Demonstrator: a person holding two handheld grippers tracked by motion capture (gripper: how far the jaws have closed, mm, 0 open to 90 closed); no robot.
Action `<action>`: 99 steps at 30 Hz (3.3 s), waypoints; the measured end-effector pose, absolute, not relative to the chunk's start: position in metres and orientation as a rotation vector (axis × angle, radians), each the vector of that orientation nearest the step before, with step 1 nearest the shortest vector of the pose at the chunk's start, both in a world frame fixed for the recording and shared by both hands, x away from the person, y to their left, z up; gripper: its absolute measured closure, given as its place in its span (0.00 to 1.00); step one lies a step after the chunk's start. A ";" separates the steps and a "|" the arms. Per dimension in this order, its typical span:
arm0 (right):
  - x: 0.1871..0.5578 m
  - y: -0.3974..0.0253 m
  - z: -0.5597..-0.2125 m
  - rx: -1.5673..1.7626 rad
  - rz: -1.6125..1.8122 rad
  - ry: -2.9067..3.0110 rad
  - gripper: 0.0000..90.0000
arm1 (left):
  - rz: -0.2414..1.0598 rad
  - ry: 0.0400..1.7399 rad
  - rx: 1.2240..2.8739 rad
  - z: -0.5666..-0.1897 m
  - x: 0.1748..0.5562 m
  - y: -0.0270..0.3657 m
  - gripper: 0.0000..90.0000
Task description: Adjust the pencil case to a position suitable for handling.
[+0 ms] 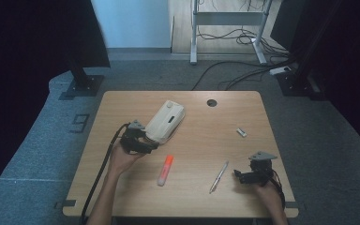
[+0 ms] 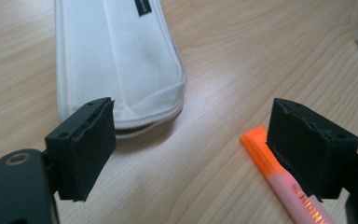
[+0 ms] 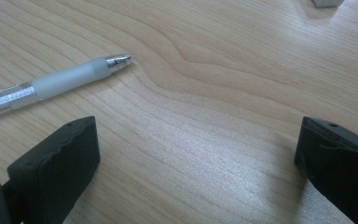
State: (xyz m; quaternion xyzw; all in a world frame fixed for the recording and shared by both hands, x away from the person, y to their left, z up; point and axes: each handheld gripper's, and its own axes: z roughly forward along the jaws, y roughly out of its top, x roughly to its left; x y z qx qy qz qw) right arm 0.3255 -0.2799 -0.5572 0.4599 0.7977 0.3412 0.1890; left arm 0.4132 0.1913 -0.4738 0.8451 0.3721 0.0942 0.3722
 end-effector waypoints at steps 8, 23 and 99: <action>0.326 -0.280 -0.557 1.293 0.959 2.243 0.00 | 0.269 0.938 2.188 -0.470 0.427 0.179 0.21; 0.326 -0.280 -0.557 1.293 0.959 2.244 0.00 | 0.274 0.919 2.254 -0.466 0.458 0.145 0.22; 0.325 -0.280 -0.557 1.292 0.960 2.242 0.00 | 0.365 1.045 2.285 -0.518 0.400 0.185 0.49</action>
